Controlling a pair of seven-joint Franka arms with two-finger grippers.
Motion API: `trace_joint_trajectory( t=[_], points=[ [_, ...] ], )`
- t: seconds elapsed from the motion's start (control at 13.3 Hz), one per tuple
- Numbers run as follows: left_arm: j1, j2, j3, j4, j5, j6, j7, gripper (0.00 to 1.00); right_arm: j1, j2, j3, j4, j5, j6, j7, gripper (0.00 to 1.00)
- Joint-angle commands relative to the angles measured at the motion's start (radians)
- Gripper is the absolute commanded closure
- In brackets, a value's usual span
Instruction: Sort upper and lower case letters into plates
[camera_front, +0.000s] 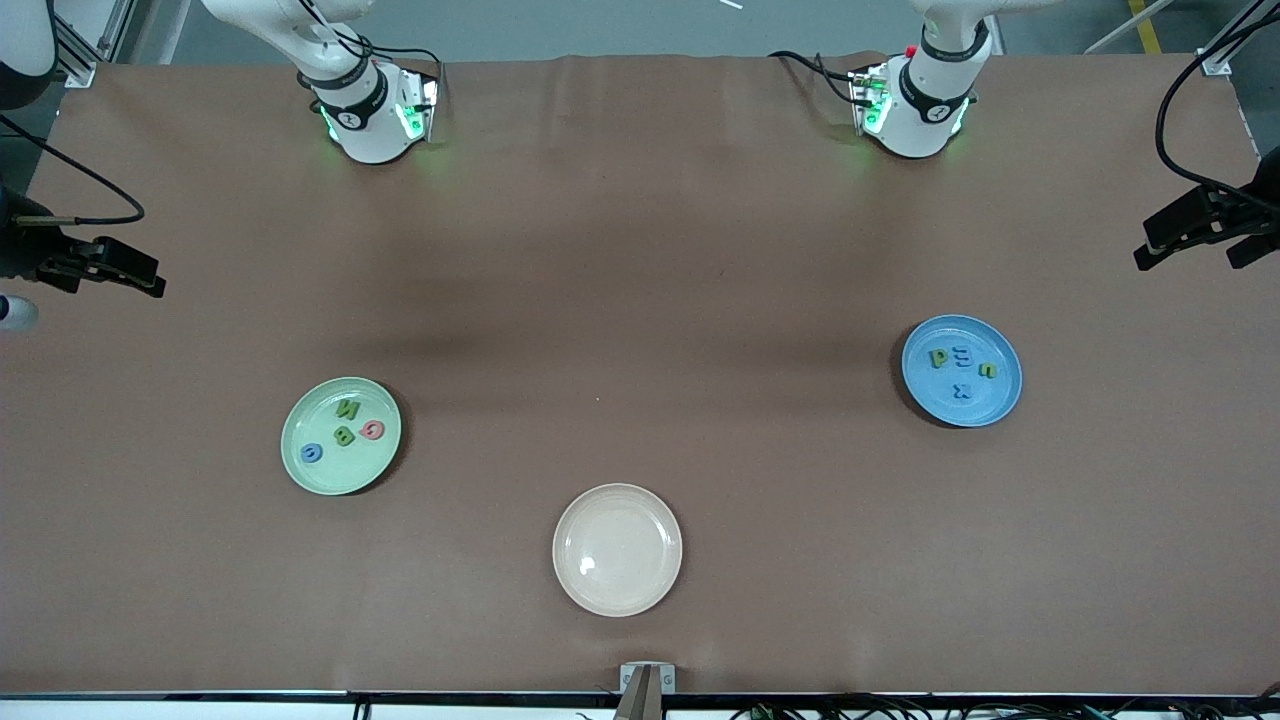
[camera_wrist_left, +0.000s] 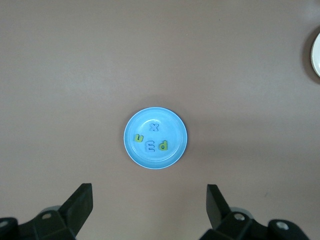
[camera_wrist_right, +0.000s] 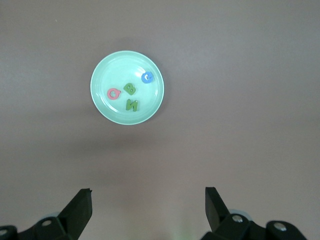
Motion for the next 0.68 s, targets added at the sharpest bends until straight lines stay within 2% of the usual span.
trace_joint_trajectory(
  t=[0.0,0.6],
  points=[
    [-0.002,0.007,0.0,0.021,0.004,-0.011,0.006,0.0,-0.002,-0.02,0.006,-0.013,0.002,-0.021,-0.001,0.0],
    [-0.002,0.008,0.0,0.021,0.004,-0.011,0.006,0.0,-0.007,-0.034,0.002,-0.014,-0.001,-0.034,-0.01,0.0]
  ],
)
